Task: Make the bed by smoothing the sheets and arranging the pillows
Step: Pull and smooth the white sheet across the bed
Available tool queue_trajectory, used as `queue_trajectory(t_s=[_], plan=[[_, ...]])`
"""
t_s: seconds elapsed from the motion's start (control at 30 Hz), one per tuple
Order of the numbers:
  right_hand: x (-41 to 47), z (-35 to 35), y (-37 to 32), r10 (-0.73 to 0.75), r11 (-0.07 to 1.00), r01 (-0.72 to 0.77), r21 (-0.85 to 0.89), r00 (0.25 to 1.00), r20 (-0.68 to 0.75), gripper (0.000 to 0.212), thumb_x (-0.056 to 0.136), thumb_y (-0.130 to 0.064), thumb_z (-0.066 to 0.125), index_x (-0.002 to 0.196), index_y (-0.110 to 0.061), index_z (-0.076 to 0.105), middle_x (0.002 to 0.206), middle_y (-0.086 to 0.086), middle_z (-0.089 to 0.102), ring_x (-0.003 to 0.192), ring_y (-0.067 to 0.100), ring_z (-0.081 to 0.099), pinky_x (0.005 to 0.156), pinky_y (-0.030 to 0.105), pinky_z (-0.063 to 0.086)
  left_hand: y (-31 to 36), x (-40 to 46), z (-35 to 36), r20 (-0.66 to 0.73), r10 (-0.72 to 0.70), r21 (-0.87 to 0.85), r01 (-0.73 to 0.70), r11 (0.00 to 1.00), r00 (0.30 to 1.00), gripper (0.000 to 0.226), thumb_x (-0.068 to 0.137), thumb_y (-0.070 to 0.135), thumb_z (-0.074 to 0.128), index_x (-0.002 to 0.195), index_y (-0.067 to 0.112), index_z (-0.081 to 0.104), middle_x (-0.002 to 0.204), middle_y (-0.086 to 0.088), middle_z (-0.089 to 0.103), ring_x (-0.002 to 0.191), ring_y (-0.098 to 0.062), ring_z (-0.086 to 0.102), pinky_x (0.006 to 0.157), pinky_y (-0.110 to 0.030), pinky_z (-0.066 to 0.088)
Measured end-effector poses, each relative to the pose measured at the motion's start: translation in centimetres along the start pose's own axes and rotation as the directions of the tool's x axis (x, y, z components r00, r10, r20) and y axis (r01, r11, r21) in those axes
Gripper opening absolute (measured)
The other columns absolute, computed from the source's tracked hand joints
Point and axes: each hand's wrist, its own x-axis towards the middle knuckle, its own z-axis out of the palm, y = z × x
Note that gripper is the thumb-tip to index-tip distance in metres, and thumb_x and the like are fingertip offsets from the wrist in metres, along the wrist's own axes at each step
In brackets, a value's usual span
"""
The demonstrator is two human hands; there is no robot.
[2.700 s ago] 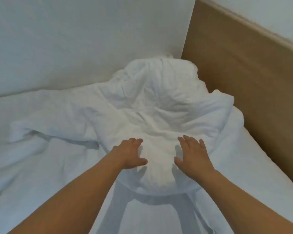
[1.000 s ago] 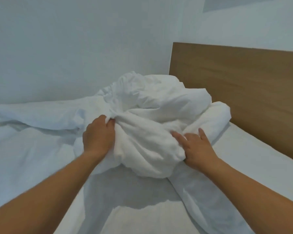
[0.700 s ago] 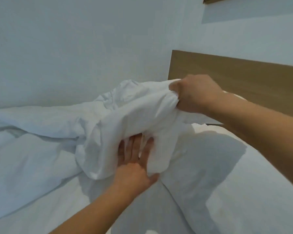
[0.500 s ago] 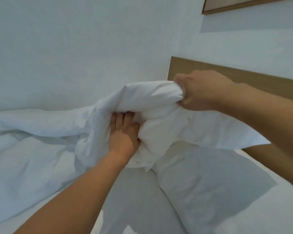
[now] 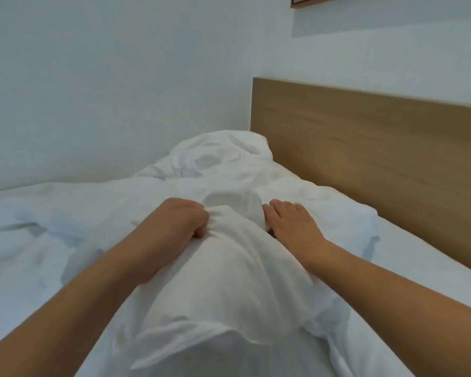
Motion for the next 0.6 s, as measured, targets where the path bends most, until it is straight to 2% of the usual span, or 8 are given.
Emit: queue_trajectory(t_s=[0.1,0.17,0.23,0.3,0.37,0.43,0.5,0.6], plan=[[-5.8,-0.9,-1.4,-0.077,0.996,0.057,0.069,0.943,0.322,0.065,0.095,-0.038,0.045,0.152,-0.024,0.017,0.16,0.004,0.005,0.146,0.027,0.013,0.119,0.042,0.01,-8.4,-3.2,-0.8,-0.025,-0.273,0.528,0.245,0.813,0.962,0.017,0.086,0.018,0.051,0.07,0.014,0.056,0.069,0.0,0.054,0.066,-0.016,0.052,0.059,-0.027,0.043],[-9.5,-2.6,-2.2,-0.05,0.995,0.013,0.1,0.926,0.375,0.072,0.093,-0.046,0.047,0.153,-0.03,0.01,0.162,-0.001,-0.009,0.149,0.023,0.0,0.12,0.041,-0.001,-12.2,-6.4,-2.2,0.008,-0.271,0.811,0.152,0.565,0.963,0.018,0.093,0.025,0.045,0.083,0.017,0.057,0.087,-0.004,0.056,0.092,-0.019,0.058,0.078,-0.028,0.044],[-13.2,-3.9,-2.6,0.03,0.99,-0.072,0.124,0.949,0.313,0.075,0.093,-0.048,0.045,0.154,-0.03,0.004,0.162,0.0,-0.009,0.149,0.023,-0.003,0.12,0.043,-0.004,-12.5,-8.5,-4.0,-0.035,-0.233,0.853,0.151,0.499,0.972,0.02,0.094,0.03,0.041,0.076,0.023,0.048,0.076,0.001,0.043,0.106,-0.021,0.056,0.083,-0.026,0.038],[-16.6,-4.9,-2.7,0.113,0.98,-0.162,0.115,0.931,0.348,0.082,0.092,-0.047,0.045,0.154,-0.027,-0.005,0.161,0.002,-0.012,0.148,0.025,-0.006,0.119,0.045,-0.006,-10.2,-10.0,-5.7,-0.176,-0.24,0.758,0.287,0.586,0.955,0.022,0.087,0.033,0.043,0.069,0.02,0.045,0.071,0.001,0.041,0.102,-0.028,0.058,0.076,-0.028,0.04],[-18.8,-5.4,-1.6,0.24,0.959,-0.283,0.027,0.856,0.458,0.089,0.09,-0.043,0.048,0.153,-0.022,-0.012,0.161,0.007,-0.013,0.148,0.029,-0.007,0.118,0.047,-0.006,-7.9,-11.6,-6.9,-0.321,-0.215,0.699,0.384,0.603,0.922,0.019,0.087,0.027,0.05,0.073,0.013,0.051,0.087,-0.008,0.056,0.093,-0.031,0.056,0.075,-0.031,0.04],[-19.4,-5.9,-0.1,0.427,0.88,-0.474,-0.031,0.762,0.487,0.09,0.088,-0.044,0.049,0.153,-0.014,-0.005,0.16,0.014,0.001,0.147,0.035,0.006,0.118,0.049,0.003,-6.4,-12.6,-6.1,-0.45,-0.087,0.768,0.435,0.47,0.889,0.016,0.088,0.025,0.052,0.092,0.009,0.054,0.11,-0.016,0.059,0.098,-0.034,0.054,0.08,-0.036,0.041],[-19.5,-5.6,1.0,0.54,0.798,-0.602,-0.026,0.695,0.474,0.081,0.084,-0.044,0.049,0.15,-0.01,0.016,0.152,0.015,0.027,0.138,0.034,0.027,0.115,0.048,0.016,-5.7,-13.3,-2.8,-0.406,0.132,0.889,0.357,0.287,0.904,0.031,0.085,0.026,0.048,0.113,0.012,0.053,0.119,-0.016,0.053,0.107,-0.036,0.051,0.088,-0.042,0.04],[-20.9,-3.2,0.8,0.487,0.775,-0.631,0.033,0.629,0.606,0.077,0.08,-0.049,0.054,0.143,-0.011,0.03,0.146,0.013,0.035,0.133,0.032,0.034,0.109,0.043,0.025,-6.4,-14.2,6.5,0.048,0.15,0.902,-0.108,0.418,0.987,0.035,0.084,0.034,0.046,0.118,0.025,0.049,0.123,-0.006,0.055,0.109,-0.028,0.053,0.089,-0.037,0.043]])
